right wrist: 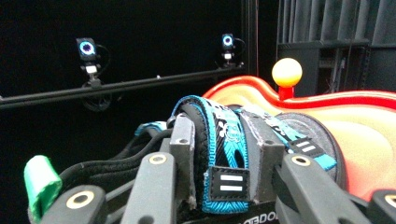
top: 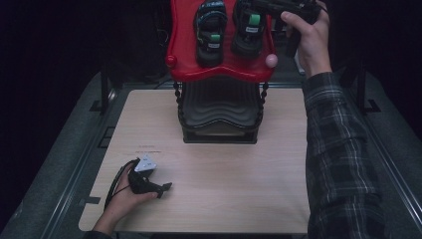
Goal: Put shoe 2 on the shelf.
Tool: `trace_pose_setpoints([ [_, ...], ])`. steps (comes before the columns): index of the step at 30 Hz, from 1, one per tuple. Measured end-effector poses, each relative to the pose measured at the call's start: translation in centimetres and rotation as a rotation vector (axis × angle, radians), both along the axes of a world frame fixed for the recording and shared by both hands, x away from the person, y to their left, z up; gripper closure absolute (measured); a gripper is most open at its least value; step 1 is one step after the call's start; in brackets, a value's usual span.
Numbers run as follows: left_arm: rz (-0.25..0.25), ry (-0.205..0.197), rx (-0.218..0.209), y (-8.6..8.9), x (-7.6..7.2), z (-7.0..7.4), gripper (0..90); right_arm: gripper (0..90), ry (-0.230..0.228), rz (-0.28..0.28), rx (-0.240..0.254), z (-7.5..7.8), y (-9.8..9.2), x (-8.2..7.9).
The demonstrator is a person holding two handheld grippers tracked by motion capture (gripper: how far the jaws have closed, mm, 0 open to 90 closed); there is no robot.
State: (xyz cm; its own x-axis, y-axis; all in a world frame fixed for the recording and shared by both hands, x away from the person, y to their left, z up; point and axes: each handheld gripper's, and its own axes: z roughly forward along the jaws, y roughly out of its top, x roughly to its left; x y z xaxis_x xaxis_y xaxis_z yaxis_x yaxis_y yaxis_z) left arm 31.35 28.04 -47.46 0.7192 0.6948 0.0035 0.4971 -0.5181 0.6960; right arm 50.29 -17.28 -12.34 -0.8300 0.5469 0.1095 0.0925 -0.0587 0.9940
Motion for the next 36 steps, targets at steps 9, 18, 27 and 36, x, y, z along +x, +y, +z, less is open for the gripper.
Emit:
trace_pose_setpoints([
  [9,0.001,0.000,-0.002,0.0,0.0,0.0,0.0,67.4,0.017,-0.001,-0.041,-0.8,1.1,1.4],
  [18,0.001,0.000,-0.001,0.0,0.0,0.0,0.0,66.8,0.006,0.021,-0.114,-1.4,2.2,0.7],
  [27,-0.001,0.000,0.000,0.0,0.0,0.0,0.0,40.1,0.012,-0.021,-0.108,-1.3,1.2,-0.8],
  [36,-0.002,0.000,0.001,0.0,0.0,0.0,0.0,22.1,0.023,-0.113,-0.114,-1.2,-1.8,-4.8],
])
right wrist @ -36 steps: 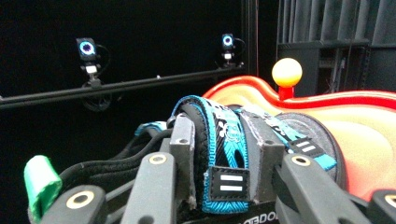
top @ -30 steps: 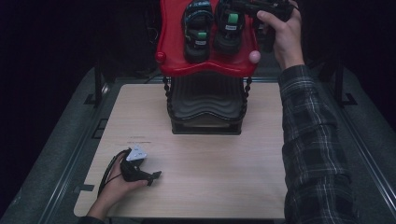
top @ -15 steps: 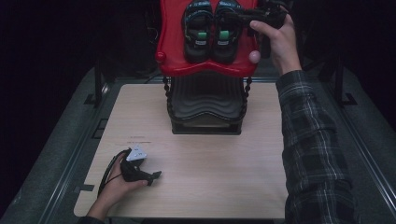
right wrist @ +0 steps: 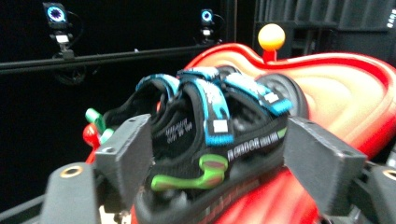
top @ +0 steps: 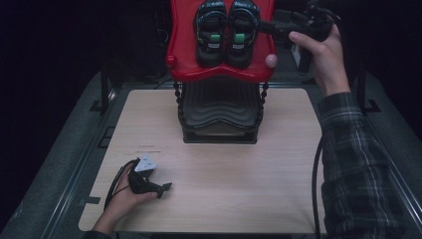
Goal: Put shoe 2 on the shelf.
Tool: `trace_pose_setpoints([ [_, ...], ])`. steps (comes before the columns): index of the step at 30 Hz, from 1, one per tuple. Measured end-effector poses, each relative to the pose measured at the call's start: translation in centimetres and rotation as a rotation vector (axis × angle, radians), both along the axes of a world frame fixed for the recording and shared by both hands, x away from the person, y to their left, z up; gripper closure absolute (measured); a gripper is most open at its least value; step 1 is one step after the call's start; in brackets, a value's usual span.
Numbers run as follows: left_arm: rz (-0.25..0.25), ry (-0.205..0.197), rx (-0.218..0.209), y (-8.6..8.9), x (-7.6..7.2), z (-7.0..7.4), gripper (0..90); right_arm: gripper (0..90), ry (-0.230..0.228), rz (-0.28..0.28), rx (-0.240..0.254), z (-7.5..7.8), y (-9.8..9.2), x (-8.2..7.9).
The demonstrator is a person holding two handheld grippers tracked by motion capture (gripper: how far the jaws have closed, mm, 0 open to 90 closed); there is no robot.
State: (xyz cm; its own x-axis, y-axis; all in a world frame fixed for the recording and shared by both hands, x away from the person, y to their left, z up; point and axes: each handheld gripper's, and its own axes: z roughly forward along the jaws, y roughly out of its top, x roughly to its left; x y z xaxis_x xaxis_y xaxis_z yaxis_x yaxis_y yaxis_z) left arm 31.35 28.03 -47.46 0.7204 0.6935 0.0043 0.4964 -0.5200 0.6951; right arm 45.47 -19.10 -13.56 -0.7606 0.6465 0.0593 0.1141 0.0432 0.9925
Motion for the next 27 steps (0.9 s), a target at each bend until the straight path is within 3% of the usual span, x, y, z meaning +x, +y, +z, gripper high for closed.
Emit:
trace_pose_setpoints([
  [9,0.006,0.000,-0.003,0.0,0.1,0.0,0.0,18.6,0.039,-0.049,-0.035,-2.0,-2.3,-3.6],
  [27,0.007,0.002,-0.001,0.0,0.1,0.0,0.0,18.8,0.110,-0.071,-0.053,-9.5,-4.6,-8.2],
])
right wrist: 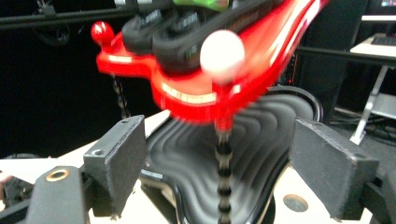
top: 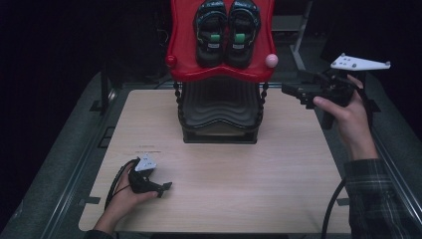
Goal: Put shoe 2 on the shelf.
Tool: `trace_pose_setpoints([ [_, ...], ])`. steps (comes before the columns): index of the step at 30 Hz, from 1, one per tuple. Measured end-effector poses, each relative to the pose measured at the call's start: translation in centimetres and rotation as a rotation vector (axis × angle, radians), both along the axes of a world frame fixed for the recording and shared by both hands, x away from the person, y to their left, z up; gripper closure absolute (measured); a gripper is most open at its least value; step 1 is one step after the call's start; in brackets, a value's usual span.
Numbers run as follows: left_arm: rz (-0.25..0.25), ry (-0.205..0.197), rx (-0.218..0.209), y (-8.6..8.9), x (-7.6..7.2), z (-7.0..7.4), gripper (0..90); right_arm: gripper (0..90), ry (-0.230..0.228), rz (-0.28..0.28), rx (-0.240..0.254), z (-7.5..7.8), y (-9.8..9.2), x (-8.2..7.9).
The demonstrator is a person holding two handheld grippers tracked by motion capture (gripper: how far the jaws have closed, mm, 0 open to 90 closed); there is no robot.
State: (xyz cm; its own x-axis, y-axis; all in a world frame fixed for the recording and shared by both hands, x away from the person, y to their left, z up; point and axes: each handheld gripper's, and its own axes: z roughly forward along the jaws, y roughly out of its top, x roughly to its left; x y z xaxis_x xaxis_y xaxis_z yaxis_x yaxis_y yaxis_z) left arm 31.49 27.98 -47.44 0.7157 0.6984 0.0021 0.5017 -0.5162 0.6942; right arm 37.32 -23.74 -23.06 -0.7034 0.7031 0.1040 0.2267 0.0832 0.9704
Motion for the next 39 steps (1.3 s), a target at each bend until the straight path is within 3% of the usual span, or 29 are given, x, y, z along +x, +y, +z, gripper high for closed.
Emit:
trace_pose_setpoints([
  [21,0.003,-0.003,-0.002,0.0,0.0,0.0,0.0,19.0,0.138,-0.027,-0.069,-10.2,-1.1,-4.0],
  [33,0.003,-0.003,-0.002,0.0,0.0,0.0,0.0,21.1,0.270,-0.056,-0.134,-16.7,-1.4,-6.1],
  [39,0.003,-0.004,-0.002,0.0,-0.1,0.0,0.0,21.0,0.335,-0.073,-0.199,-19.6,-1.6,-7.1],
])
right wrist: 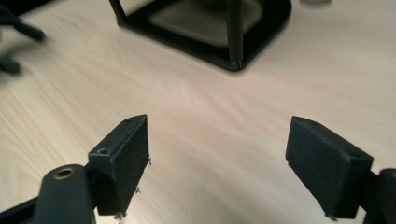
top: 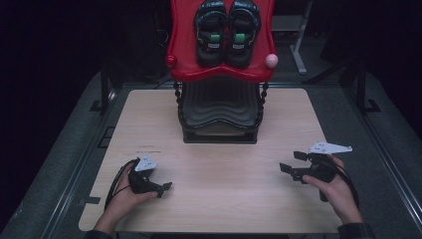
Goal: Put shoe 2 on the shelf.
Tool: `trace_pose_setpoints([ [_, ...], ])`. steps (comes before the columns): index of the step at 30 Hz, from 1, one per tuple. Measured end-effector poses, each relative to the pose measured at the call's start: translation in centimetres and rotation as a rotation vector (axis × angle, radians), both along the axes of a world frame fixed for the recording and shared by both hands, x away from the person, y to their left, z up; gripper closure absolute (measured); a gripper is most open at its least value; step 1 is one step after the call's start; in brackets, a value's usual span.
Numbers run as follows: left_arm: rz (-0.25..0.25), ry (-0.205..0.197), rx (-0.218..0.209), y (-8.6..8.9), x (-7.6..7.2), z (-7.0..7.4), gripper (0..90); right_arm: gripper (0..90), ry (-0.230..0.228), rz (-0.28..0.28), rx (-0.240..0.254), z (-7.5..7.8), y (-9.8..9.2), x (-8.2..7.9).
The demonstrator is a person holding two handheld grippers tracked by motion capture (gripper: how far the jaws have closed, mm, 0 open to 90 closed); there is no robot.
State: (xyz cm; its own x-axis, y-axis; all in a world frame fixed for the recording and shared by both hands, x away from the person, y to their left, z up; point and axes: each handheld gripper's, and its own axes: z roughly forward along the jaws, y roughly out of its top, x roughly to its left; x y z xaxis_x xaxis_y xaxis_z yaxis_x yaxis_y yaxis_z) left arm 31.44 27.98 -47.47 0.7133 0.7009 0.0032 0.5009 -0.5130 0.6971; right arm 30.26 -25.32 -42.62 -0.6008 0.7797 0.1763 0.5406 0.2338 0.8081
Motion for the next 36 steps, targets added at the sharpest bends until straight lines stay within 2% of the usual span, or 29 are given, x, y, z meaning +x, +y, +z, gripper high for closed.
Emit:
trace_pose_setpoints([
  [6,0.001,-0.001,-0.001,0.0,0.0,0.0,0.0,21.1,0.060,-0.010,-0.105,-2.4,0.0,-0.9],
  [11,0.001,-0.001,-0.001,0.0,0.0,0.0,0.0,21.6,0.092,-0.015,-0.145,-3.9,0.1,-1.1],
  [15,0.001,0.000,-0.001,0.0,0.0,0.0,0.0,21.6,0.104,-0.014,-0.195,-4.5,0.4,-1.2],
  [18,0.001,0.000,-0.001,0.0,-0.1,0.0,0.0,20.4,0.091,-0.011,-0.220,-4.7,0.6,-1.2],
  [21,0.000,-0.001,0.000,0.0,-0.1,0.0,0.0,16.5,0.061,-0.001,-0.237,-4.9,0.8,-1.5],
  [24,-0.001,-0.001,0.000,0.0,-0.1,0.0,0.0,13.3,0.037,-0.019,-0.213,-5.3,0.9,-1.7],
  [31,-0.008,-0.001,0.000,0.2,-0.2,0.0,0.0,10.8,0.049,-0.078,-0.218,-5.3,0.9,-1.7],
  [36,-0.001,-0.001,0.000,1.0,-0.5,0.0,0.0,10.9,0.054,-0.126,-0.215,-5.4,0.2,-2.0],
])
